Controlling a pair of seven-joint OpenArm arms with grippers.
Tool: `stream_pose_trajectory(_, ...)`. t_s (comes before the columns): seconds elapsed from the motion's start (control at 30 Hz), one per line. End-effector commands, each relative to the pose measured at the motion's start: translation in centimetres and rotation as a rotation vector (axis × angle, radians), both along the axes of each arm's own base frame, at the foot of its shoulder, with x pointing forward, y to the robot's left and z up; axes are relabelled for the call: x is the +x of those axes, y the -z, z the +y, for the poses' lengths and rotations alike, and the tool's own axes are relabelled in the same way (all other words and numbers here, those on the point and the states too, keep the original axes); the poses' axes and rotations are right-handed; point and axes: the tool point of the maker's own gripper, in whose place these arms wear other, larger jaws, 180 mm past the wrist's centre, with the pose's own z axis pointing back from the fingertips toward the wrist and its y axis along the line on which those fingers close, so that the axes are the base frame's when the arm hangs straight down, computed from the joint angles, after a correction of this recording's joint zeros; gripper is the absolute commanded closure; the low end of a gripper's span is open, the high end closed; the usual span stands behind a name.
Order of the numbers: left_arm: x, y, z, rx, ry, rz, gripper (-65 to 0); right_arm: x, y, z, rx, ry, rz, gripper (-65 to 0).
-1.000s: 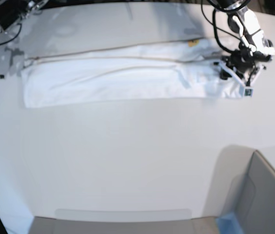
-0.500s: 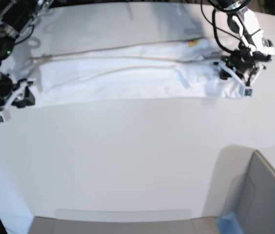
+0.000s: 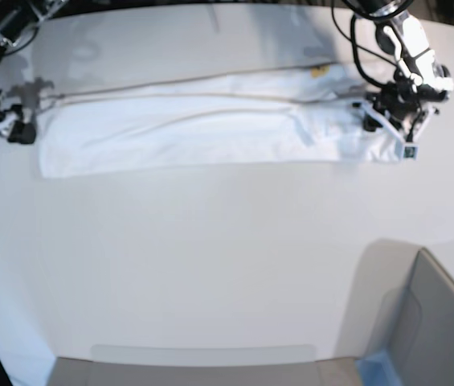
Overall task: Layout the t-shirt on the table in an organized manner, then fold the t-shirt properly
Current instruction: 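Pull the strip end outward with the right gripper to straighten it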
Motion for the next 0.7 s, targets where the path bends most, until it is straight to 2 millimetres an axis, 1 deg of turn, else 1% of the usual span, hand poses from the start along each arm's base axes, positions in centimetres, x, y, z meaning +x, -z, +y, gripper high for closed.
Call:
stream_pose_trajectory(0.0, 0.0, -0.2, 0.2, 0.015, 0.004, 0.006, -30.9, 1.0, -1.4, -0.2, -0.017, -0.016, -0.056, -22.0)
stream_pose_trajectory(0.1, 0.0, -0.2, 0.2, 0.015, 0.004, 0.006, -30.9, 1.5, -1.2, 0.9, -0.015, -0.057, -0.049, -22.0)
stream_pose_trajectory(0.2, 0.0, -0.2, 0.2, 0.015, 0.004, 0.006, -30.9, 1.8, -0.5, 2.3, -0.008, -0.103, -0.029, -22.0)
stream_pose_trajectory(0.23, 0.0, -0.2, 0.2, 0.015, 0.004, 0.006, -30.9, 1.8, -0.3, 3.0, 0.004, -0.112, -0.027, -22.0)
stream_pose_trajectory(0.3, 0.0, -0.2, 0.2, 0.015, 0.004, 0.006, -30.9, 1.7, 0.2, 3.7, 0.022, -0.115, -0.021, -22.0)
stream_pose_trajectory(0.57, 0.0, -0.3, 0.3, 0.017, 0.003, 0.006, -30.9, 0.2, 2.0, 3.1, -0.032, -0.102, 0.069, -22.0)
stream_pose_trajectory(0.67, 0.0, -0.3, 0.3, 0.017, 0.003, 0.006, -30.9, 0.2, 2.6, 4.2, -0.005, -0.105, 0.071, -22.0)
